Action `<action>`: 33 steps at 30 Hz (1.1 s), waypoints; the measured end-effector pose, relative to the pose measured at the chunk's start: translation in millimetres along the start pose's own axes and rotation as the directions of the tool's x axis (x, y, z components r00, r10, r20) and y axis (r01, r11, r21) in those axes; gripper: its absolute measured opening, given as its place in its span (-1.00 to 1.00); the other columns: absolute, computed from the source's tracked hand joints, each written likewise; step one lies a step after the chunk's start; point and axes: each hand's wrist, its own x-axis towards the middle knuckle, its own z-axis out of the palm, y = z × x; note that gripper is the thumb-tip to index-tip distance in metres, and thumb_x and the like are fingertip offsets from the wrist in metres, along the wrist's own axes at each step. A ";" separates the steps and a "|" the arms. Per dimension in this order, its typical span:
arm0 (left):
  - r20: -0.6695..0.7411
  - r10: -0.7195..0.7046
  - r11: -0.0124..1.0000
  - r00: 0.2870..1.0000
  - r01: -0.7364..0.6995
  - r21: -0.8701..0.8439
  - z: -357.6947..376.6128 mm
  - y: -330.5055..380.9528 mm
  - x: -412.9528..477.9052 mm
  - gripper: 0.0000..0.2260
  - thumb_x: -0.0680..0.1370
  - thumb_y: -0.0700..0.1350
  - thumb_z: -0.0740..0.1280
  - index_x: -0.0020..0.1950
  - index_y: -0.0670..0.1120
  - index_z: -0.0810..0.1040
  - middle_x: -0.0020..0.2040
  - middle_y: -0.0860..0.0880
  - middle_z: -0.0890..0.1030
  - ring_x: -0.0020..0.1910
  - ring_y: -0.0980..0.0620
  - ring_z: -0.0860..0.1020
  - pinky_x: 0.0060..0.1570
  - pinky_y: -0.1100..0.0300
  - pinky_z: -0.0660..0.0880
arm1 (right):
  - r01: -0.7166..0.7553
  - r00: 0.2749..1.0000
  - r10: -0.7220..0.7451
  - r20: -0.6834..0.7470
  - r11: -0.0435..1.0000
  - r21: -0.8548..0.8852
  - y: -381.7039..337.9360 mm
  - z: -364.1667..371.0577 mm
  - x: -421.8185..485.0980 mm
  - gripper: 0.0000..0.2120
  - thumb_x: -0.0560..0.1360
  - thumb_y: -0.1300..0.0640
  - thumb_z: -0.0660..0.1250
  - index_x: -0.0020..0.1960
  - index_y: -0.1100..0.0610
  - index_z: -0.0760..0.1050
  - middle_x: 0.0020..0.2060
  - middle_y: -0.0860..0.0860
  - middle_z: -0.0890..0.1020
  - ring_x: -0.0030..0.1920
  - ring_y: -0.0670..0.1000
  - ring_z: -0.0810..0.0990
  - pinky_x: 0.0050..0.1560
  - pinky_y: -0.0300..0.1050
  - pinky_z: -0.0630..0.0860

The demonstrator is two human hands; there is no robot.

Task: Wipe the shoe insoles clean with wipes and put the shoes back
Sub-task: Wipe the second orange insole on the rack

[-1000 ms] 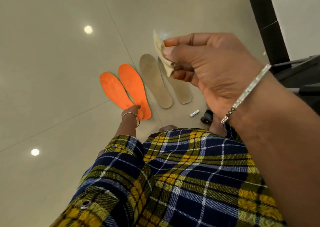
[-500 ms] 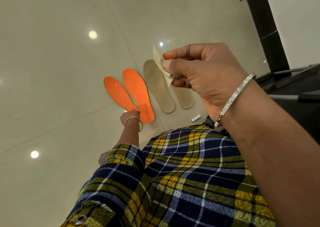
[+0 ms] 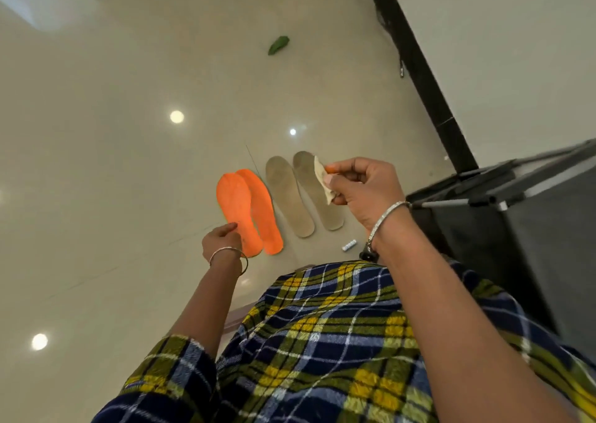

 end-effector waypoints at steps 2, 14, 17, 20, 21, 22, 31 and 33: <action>-0.015 0.049 0.996 0.999 -0.050 -0.072 -8.6 15.5 -24.3 -0.75 0.45 -0.27 0.31 0.07 -0.06 0.63 0.00 -0.06 0.64 -0.08 -0.07 0.59 -0.02 0.17 0.50 | 0.010 0.999 -0.009 -0.045 0.999 0.041 -4.0 -8.8 -17.3 -0.88 0.44 0.32 0.48 -0.10 0.12 0.66 -0.18 0.11 0.70 -0.24 -0.03 0.64 -0.26 -0.24 0.58; 0.330 0.454 0.888 0.828 -0.389 -0.245 -27.9 97.7 -224.3 -0.76 0.44 -0.28 0.36 0.07 -0.08 0.58 -0.26 -0.01 0.54 -0.29 0.02 0.51 -0.15 0.16 0.46 | 0.249 0.901 -0.017 -0.433 0.839 0.484 -4.7 -125.8 -182.9 -0.87 0.48 0.34 0.43 0.03 0.26 0.65 -0.24 0.11 0.69 -0.39 -0.07 0.54 -0.34 -0.26 0.52; 0.450 0.537 0.843 0.714 -0.436 -0.315 -30.9 109.3 -289.6 -0.76 0.44 -0.31 0.36 0.07 -0.11 0.57 -0.31 -0.03 0.54 -0.38 0.12 0.50 -0.30 0.26 0.43 | 0.373 0.783 0.025 -0.621 0.781 0.502 5.7 -173.4 -232.0 -0.89 0.48 0.34 0.43 -0.02 0.22 0.66 -0.27 0.08 0.68 -0.38 -0.05 0.53 -0.30 -0.22 0.53; 0.550 0.612 0.788 0.568 -0.498 -0.363 -32.2 115.9 -355.6 -0.76 0.44 -0.31 0.36 0.05 -0.07 0.57 -0.36 0.00 0.51 -0.48 0.21 0.45 -0.37 0.32 0.38 | 0.493 0.645 0.095 -0.758 0.707 0.507 20.5 -217.2 -277.9 -0.88 0.48 0.35 0.42 -0.04 0.19 0.66 -0.23 0.07 0.70 -0.31 0.00 0.55 -0.28 -0.22 0.54; 0.585 0.632 0.768 0.509 -0.516 -0.380 -31.7 116.1 -377.1 -0.76 0.44 -0.31 0.36 0.05 -0.07 0.57 -0.36 0.00 0.50 -0.48 0.22 0.45 -0.37 0.32 0.38 | 0.532 0.606 0.123 -0.786 0.672 0.515 25.5 -229.3 -292.4 -0.88 0.48 0.35 0.42 -0.05 0.18 0.66 -0.22 0.06 0.70 -0.28 0.01 0.56 -0.28 -0.22 0.55; 0.617 0.644 0.750 0.452 -0.531 -0.393 -32.5 115.3 -397.8 -0.77 0.44 -0.31 0.36 0.05 -0.07 0.56 -0.36 0.01 0.50 -0.45 0.19 0.45 -0.35 0.29 0.39 | 0.564 0.569 0.156 -0.807 0.640 0.522 30.5 -239.0 -306.2 -0.88 0.49 0.35 0.41 -0.05 0.18 0.66 -0.21 0.06 0.70 -0.25 0.03 0.57 -0.27 -0.22 0.56; 0.803 0.587 0.690 0.103 -0.583 -0.430 -32.0 54.0 -541.3 -0.78 0.46 -0.25 0.40 0.07 -0.05 0.59 -0.20 0.08 0.55 -0.23 0.08 0.52 -0.09 0.07 0.50 | 0.763 0.377 0.355 -0.856 0.405 0.504 91.6 -266.0 -399.0 -0.89 0.49 0.35 0.41 -0.04 0.20 0.65 -0.22 0.07 0.70 -0.28 -0.02 0.59 -0.30 -0.26 0.55; 0.816 0.573 0.684 0.070 -0.589 -0.430 -30.6 32.1 -564.5 -0.79 0.46 -0.25 0.41 0.06 -0.05 0.59 -0.15 0.08 0.57 -0.20 0.09 0.54 -0.11 0.13 0.49 | 0.780 0.358 0.384 -0.851 0.378 0.499 107.6 -272.2 -413.7 -0.89 0.49 0.36 0.40 -0.07 0.19 0.65 -0.25 0.06 0.69 -0.31 -0.03 0.57 -0.32 -0.26 0.53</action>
